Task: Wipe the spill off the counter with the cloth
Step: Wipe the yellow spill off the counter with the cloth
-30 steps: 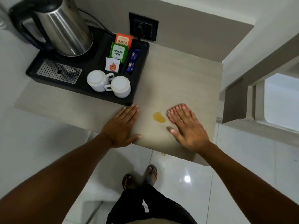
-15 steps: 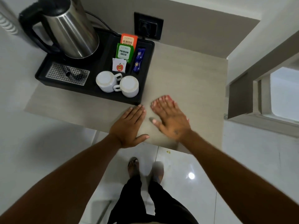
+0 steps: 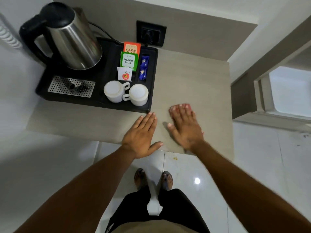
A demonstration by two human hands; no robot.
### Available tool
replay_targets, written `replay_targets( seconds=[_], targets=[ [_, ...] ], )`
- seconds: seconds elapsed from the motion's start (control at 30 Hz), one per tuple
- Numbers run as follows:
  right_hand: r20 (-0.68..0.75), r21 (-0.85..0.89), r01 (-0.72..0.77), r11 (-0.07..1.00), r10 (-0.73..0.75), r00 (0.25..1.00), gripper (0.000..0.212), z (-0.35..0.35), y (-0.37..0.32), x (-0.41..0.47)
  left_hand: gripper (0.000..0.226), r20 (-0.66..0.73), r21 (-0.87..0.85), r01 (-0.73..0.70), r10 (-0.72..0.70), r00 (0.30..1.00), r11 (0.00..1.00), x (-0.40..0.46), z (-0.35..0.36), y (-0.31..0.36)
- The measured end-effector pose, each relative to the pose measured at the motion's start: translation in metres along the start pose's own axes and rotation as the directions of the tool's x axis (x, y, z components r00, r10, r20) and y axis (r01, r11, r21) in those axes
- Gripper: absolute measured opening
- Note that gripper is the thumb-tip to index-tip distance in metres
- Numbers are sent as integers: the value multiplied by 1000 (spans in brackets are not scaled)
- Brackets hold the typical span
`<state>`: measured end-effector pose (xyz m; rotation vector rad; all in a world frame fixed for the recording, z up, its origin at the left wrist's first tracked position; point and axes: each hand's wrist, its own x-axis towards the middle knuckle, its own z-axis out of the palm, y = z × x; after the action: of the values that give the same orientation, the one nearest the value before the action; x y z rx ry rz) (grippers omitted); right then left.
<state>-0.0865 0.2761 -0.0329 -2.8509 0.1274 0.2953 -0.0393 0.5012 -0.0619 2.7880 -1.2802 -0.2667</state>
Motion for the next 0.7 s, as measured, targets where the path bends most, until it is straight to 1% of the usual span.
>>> replay_targets(
  seconds=[0.07,0.1,0.17,0.2,0.27,0.33,0.4,0.47,0.53,0.63,0.7],
  targets=[
    [-5,-16,56,998,-56,998,73,20,-20,-41,100,16,10,-5,5,1000,1000,0,0,-2],
    [-3,-23,76,997,-77,997,73,26,-19,-63,100,23,12,-7,7,1000,1000,0,0,-2],
    [22,-31,98,995,-97,995,75,29,7,-95,102,31,14,-15,14,999,1000,0,-1,-2],
    [29,-45,74,996,-72,997,75,25,27,-102,102,35,16,-16,16,999,1000,0,0,-2],
    [33,-47,-81,996,82,996,77,10,64,-102,103,36,27,-6,5,999,1000,1,1,-2],
    [20,5,-239,971,239,971,82,-1,84,-82,102,45,32,-5,4,999,999,2,-1,-1],
    [-14,48,-341,939,342,940,84,-6,76,-56,101,55,44,-11,9,998,999,1,0,-1],
    [-31,86,-403,911,407,913,83,-6,50,-34,100,54,52,-11,8,998,999,1,-2,0],
    [-36,115,-367,923,373,927,79,-1,19,-22,100,47,46,-13,11,999,999,2,-2,0],
    [-32,88,-208,974,211,977,73,23,-26,-41,100,51,37,-19,17,999,999,2,-1,0],
    [-19,67,-184,981,185,982,72,34,-27,-66,101,52,45,-19,17,998,999,2,-1,-1]
  ],
)
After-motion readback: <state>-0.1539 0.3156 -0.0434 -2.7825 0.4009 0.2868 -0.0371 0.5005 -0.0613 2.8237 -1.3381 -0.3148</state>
